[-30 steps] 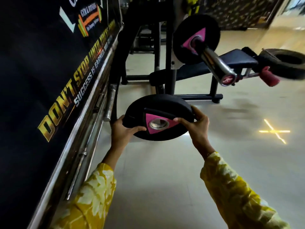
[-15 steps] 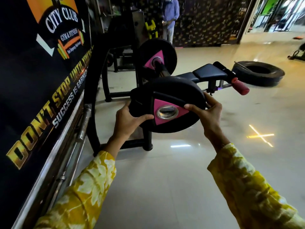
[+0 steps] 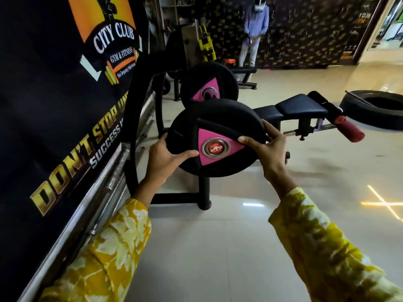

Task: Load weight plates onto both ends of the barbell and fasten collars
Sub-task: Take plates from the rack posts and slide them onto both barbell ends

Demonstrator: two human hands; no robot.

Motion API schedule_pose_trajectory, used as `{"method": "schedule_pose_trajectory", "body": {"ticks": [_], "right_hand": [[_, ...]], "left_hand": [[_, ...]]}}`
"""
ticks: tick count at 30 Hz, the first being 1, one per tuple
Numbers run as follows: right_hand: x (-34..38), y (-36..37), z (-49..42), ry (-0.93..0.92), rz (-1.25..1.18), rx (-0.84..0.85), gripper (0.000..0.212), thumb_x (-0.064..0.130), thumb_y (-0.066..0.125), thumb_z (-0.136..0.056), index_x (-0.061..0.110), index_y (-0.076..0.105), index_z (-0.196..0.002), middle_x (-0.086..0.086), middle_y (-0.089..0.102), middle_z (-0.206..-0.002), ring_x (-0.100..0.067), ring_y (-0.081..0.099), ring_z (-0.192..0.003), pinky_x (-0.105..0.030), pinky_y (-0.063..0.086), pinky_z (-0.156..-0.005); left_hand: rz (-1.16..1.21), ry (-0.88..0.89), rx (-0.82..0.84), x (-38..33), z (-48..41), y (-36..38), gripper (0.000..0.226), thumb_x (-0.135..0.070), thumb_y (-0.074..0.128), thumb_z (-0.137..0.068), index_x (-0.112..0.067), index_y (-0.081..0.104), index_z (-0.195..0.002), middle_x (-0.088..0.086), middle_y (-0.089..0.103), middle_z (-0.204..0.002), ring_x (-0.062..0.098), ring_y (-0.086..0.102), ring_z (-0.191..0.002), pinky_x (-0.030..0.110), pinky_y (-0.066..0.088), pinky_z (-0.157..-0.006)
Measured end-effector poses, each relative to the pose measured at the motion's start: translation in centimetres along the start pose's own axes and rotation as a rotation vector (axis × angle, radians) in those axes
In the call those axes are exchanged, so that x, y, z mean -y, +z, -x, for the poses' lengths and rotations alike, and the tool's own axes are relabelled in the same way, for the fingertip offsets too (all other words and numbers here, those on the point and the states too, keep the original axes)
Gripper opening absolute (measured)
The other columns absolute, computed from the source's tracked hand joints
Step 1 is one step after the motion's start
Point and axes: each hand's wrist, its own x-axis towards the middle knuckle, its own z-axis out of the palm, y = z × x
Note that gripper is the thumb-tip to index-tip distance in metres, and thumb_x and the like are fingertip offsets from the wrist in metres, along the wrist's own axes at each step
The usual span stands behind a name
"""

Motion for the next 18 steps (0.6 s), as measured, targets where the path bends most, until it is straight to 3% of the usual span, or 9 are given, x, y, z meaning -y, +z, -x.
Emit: {"method": "schedule_pose_trajectory", "body": {"ticks": [3,5,6,7,9,10,13,15,18], "right_hand": [[-1.1,0.8,-1.0,-0.050,0.048,-0.045,0.056,0.032,0.082,-0.063,0.015,0.060,-0.111,0.004,0.064,-0.099,-0.012,0.060,-0.096,-0.040,0.054,-0.085],[-2.1,1.7,-1.2,-0.107,0.156,-0.138,0.061,0.030,0.077,-0.073,0.013,0.050,-0.125,-0.004,0.060,-0.117,-0.014,0.055,-0.108,-0.022,0.046,-0.095],[-2.6,2.3,-1.2,-0.180,0.244,-0.163,0.064,0.032,0.071,-0.079,0.013,0.042,-0.133,-0.008,0.053,-0.129,-0.014,0.048,-0.117,-0.011,0.038,-0.097],[-3.0,2.9,-1.2,-0.278,0.353,-0.180,0.064,0.034,0.062,-0.086,0.014,0.032,-0.139,-0.010,0.043,-0.139,-0.015,0.039,-0.126,-0.009,0.033,-0.100],[-4.2,4.1,-2.0,-0.461,0.624,-0.231,0.059,0.040,0.039,-0.095,0.019,0.015,-0.144,-0.008,0.021,-0.149,-0.022,0.016,-0.139,-0.030,0.024,-0.112],[-4.7,4.6,-2.6,-0.512,0.749,-0.279,0.056,0.042,0.028,-0.097,0.022,0.008,-0.145,-0.006,0.014,-0.150,-0.022,0.005,-0.141,-0.037,0.011,-0.115],[-6.2,5.6,-4.2,-0.596,0.940,-0.414,0.055,0.042,0.011,-0.098,0.023,-0.006,-0.146,0.007,-0.007,-0.156,-0.009,-0.012,-0.142,-0.033,-0.014,-0.115],[-7.5,5.8,-5.3,-0.682,0.993,-0.485,0.054,0.040,0.011,-0.098,0.022,-0.006,-0.146,0.012,-0.017,-0.155,-0.007,-0.013,-0.142,-0.032,-0.014,-0.115],[-8.3,6.4,-7.7,-0.758,1.044,-0.483,0.054,0.040,0.011,-0.099,0.021,-0.004,-0.146,0.011,-0.017,-0.155,-0.007,-0.010,-0.142,-0.033,-0.011,-0.116]], "left_hand": [[-0.007,0.000,-0.026,-0.1,-0.4,0.6,0.075,-0.052,0.082,-0.052,-0.015,0.060,-0.114,-0.017,0.062,-0.102,0.004,0.061,-0.102,0.006,0.044,-0.082],[-0.098,0.028,-0.104,-0.5,-0.3,1.5,0.080,-0.040,0.084,-0.060,-0.007,0.051,-0.126,-0.004,0.059,-0.117,0.005,0.051,-0.111,-0.004,0.033,-0.085],[-0.182,0.078,-0.157,-0.7,-0.2,2.1,0.081,-0.034,0.082,-0.067,-0.002,0.044,-0.131,0.006,0.054,-0.127,0.006,0.044,-0.117,-0.005,0.026,-0.091],[-0.276,0.170,-0.212,-1.0,-0.3,2.8,0.078,-0.031,0.075,-0.076,0.001,0.037,-0.136,0.015,0.047,-0.136,0.009,0.037,-0.126,0.000,0.022,-0.100],[-0.487,0.420,-0.276,-0.8,-1.3,4.4,0.065,-0.031,0.053,-0.092,-0.003,0.023,-0.143,0.016,0.028,-0.150,0.015,0.020,-0.140,0.023,0.015,-0.116],[-0.605,0.505,-0.293,-0.3,-2.2,5.1,0.061,-0.033,0.040,-0.097,-0.009,0.015,-0.147,0.010,0.014,-0.156,0.014,0.010,-0.143,0.031,0.010,-0.118],[-0.860,0.565,-0.388,1.4,-4.2,6.7,0.057,-0.039,0.017,-0.101,-0.015,-0.005,-0.148,-0.003,-0.016,-0.156,0.011,-0.008,-0.144,0.038,-0.003,-0.118],[-0.889,0.604,-0.436,2.8,-5.3,7.5,0.057,-0.040,0.013,-0.101,-0.014,-0.007,-0.148,-0.002,-0.019,-0.156,0.011,-0.011,-0.143,0.038,-0.006,-0.117],[-0.861,0.619,-0.451,4.3,-7.5,8.4,0.058,-0.042,0.011,-0.100,-0.013,-0.009,-0.147,-0.001,-0.020,-0.155,0.012,-0.012,-0.143,0.038,-0.007,-0.117]]}}
